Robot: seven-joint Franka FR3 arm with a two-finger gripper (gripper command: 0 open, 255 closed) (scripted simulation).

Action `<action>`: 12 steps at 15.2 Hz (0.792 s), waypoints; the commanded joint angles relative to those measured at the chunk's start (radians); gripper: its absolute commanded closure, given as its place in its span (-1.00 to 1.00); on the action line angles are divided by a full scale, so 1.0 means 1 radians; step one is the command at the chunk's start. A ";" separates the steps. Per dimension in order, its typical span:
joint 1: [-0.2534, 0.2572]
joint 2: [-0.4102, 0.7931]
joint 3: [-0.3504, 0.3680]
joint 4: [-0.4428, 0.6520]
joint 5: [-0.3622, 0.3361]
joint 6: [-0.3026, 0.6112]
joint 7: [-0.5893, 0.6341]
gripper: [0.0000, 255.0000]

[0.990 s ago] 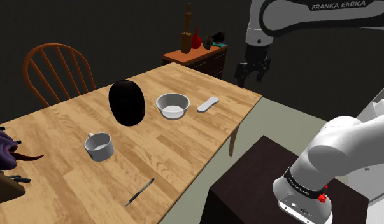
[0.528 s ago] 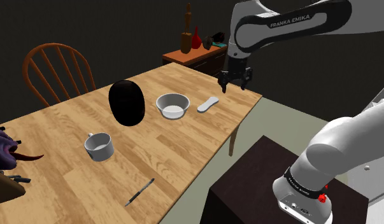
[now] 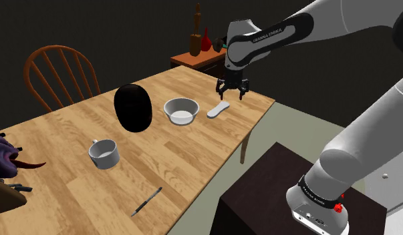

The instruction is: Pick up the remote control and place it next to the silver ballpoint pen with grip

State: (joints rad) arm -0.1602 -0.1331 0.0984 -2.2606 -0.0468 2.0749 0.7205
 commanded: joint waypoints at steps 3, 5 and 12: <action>-0.021 0.158 -0.011 0.084 -0.009 0.082 0.105 -1.00; -0.028 0.230 -0.021 0.129 -0.011 0.113 0.154 -1.00; -0.048 0.476 -0.065 0.312 0.000 0.192 0.303 -1.00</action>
State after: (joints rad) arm -0.2026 0.3151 0.0410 -1.9731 -0.0516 2.2607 1.0053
